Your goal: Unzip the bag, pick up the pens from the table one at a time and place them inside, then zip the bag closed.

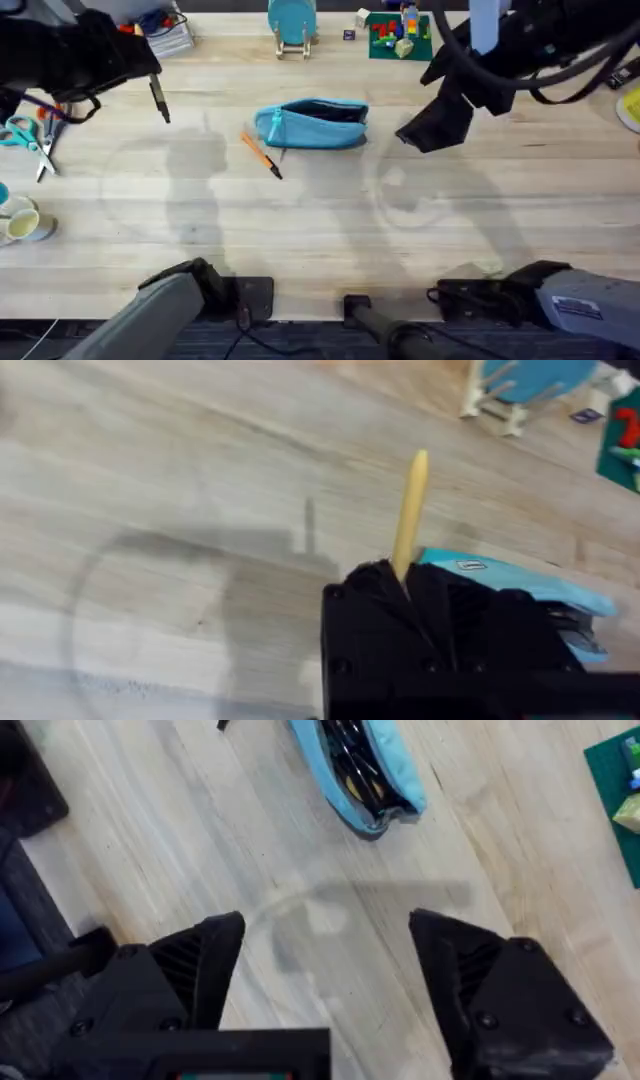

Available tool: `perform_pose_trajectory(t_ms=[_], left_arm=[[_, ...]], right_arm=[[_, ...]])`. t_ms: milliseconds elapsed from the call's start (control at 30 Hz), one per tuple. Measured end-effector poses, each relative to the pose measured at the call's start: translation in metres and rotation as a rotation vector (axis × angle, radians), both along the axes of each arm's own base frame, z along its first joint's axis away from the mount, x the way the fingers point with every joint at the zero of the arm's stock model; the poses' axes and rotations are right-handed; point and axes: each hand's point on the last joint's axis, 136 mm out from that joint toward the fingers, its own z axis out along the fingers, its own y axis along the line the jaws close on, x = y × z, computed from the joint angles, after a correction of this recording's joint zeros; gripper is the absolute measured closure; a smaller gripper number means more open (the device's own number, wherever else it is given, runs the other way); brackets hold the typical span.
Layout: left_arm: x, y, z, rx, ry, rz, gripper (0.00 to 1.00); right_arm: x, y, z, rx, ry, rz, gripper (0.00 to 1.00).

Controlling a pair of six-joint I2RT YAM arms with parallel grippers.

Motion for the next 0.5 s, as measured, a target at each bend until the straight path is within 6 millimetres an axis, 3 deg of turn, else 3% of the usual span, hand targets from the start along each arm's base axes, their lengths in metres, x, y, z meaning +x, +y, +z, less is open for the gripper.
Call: perform_pose_trajectory(t_ms=[233,500], left_arm=[[-0.008,-0.033,0.03,0.058,-0.112,-0.162,0.958],[-0.014,-0.08,0.032,0.098,-0.113,-0.376,0.958]], right_arm=[[0.0,0.0,0.0,0.0,0.0,0.0,0.004],[0.0,0.0,0.0,0.0,0.0,0.0,0.004]])
